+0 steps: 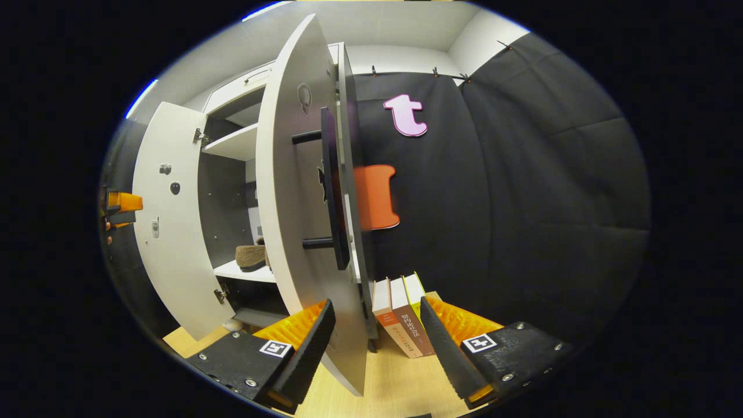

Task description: Grab one shoe with the right hand and put it into the shoe cabinet, grab the other shoe with the left hand and put it into the shoe cabinet; then close the right door with the right hand and the left door with the left hand.

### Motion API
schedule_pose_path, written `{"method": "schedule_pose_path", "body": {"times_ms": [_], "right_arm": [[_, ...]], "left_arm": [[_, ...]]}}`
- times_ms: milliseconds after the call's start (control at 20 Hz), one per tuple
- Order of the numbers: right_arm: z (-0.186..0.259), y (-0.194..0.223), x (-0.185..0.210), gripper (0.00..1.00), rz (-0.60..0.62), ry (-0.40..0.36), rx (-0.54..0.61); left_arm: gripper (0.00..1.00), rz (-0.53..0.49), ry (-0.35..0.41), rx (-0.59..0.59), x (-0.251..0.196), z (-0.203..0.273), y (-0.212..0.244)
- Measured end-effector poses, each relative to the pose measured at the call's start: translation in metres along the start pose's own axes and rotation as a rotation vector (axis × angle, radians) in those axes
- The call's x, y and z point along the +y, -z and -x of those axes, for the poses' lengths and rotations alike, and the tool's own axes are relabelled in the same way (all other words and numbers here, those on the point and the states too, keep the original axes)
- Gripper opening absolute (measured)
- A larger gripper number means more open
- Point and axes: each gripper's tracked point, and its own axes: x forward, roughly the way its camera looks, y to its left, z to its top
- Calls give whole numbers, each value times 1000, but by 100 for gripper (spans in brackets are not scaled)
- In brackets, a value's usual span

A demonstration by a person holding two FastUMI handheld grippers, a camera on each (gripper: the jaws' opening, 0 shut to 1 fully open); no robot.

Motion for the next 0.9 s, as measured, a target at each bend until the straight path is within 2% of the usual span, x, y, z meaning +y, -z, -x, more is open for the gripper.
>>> {"method": "schedule_pose_path", "body": {"times_ms": [150,350,500,750,800,900], "right_arm": [[0,0,5,91,-2,-9,1],[-1,2,19,90,7,-10,1],[-4,3,38,90,13,-23,3],[-13,7,77,90,22,-31,10],[-16,8,84,90,32,-28,11],[-20,9,97,90,35,-20,10]], "left_arm": [[97,-38,-41,-57,34,31,-3],[94,-15,-104,-75,74,68,3],[97,-3,-138,-92,101,83,6],[97,-33,-157,-77,136,90,17],[94,-27,-154,-83,143,90,17],[96,0,-139,-88,154,87,18]]}}
